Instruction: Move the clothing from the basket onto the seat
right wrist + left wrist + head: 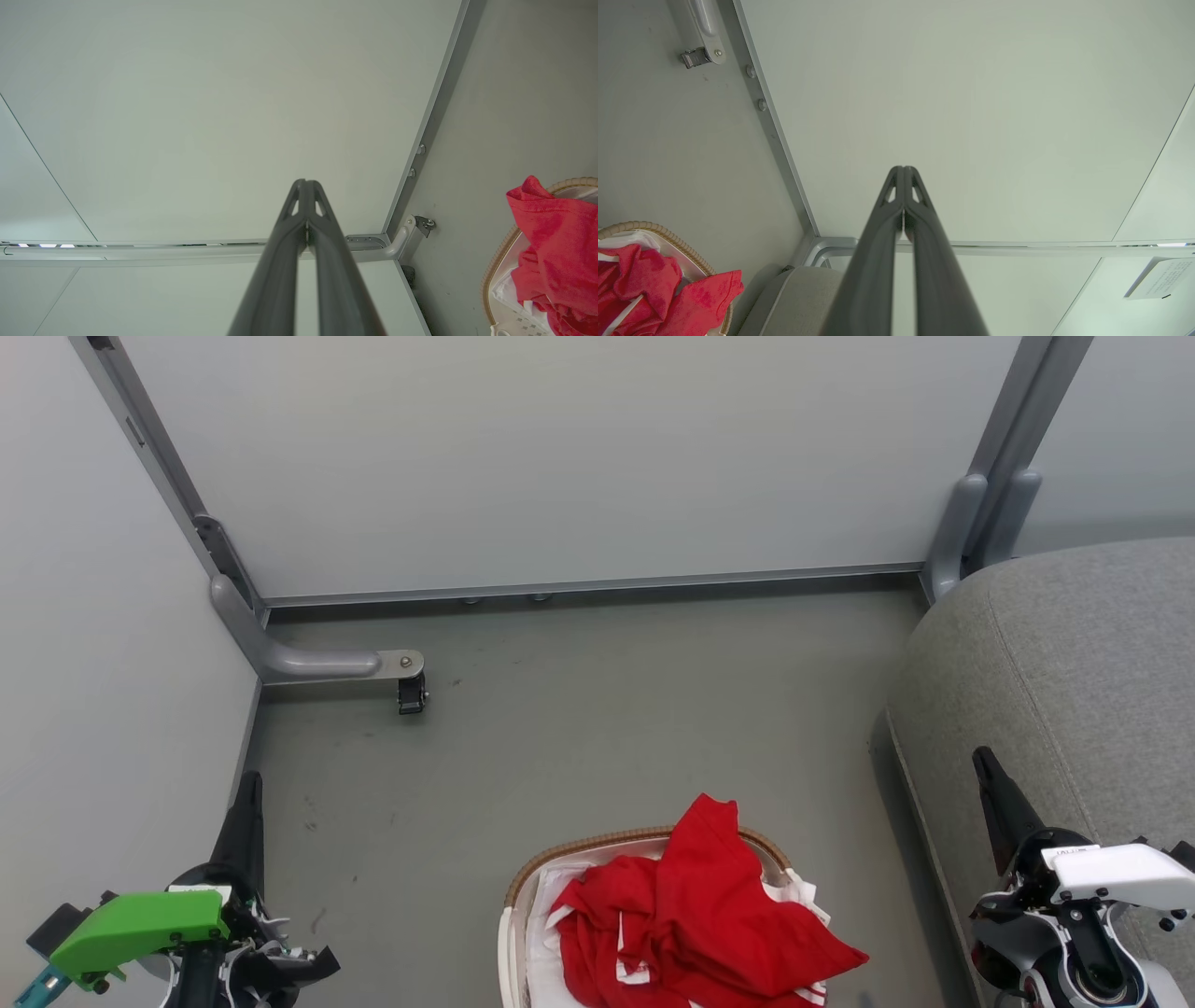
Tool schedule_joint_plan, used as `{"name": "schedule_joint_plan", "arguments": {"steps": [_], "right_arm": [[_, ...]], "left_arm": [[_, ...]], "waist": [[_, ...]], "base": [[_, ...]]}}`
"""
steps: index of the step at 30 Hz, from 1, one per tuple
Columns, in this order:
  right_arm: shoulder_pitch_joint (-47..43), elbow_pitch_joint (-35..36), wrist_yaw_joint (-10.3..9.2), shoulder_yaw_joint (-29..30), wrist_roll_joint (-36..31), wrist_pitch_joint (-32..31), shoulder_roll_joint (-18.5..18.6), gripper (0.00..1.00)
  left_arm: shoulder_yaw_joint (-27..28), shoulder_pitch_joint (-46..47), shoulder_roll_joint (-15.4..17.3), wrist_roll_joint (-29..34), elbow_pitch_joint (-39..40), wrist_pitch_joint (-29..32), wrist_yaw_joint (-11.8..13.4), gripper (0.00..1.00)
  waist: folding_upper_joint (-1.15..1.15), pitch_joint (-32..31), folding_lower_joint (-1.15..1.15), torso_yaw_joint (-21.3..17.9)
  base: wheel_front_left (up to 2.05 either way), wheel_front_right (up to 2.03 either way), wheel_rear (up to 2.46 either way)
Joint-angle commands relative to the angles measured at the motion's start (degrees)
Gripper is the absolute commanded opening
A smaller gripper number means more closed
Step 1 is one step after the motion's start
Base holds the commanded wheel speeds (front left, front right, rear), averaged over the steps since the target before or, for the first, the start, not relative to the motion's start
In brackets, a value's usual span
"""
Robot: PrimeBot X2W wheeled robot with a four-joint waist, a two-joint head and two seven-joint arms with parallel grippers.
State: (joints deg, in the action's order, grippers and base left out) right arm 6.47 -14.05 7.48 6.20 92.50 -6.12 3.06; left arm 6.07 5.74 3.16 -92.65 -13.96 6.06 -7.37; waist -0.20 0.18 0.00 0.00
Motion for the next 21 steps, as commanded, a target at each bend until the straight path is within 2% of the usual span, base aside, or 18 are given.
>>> {"name": "schedule_joint_plan", "arguments": {"steps": [1,5,6,14,21], "right_arm": [[-0.6,0.2,0.02,0.2,-0.3,-0.3,0.1,0.00],[-0.6,0.2,0.02,0.2,-0.3,-0.3,0.0,0.00],[0.0,-0.2,0.00,0.0,0.0,0.0,0.0,1.00],[-0.1,-0.7,-0.01,-0.9,-1.6,1.5,0.3,1.00],[1.0,-0.7,-0.01,-2.5,-7.4,3.6,1.9,1.00]], "left_arm": [[0.2,0.8,0.0,0.4,0.0,0.3,-0.2,0.00],[0.3,0.8,0.0,0.4,0.0,0.3,-0.2,0.00],[0.0,-0.1,-0.1,0.0,-0.2,0.0,0.0,1.00],[-0.6,-0.5,0.0,1.4,-1.5,-1.6,0.1,1.00],[-1.3,0.1,0.7,8.7,-1.7,-3.6,0.0,1.00]], "waist": [[0.20,0.0,0.00,0.0],[0.20,0.0,0.00,0.0],[0.00,0.0,0.00,0.0],[0.01,0.1,0.00,0.0],[0.02,0.4,0.00,0.1]], "base": [[0.00,0.00,0.00],[0.00,0.00,0.00],[0.00,0.00,0.00],[0.00,0.00,0.00],[0.00,0.00,0.00]]}}
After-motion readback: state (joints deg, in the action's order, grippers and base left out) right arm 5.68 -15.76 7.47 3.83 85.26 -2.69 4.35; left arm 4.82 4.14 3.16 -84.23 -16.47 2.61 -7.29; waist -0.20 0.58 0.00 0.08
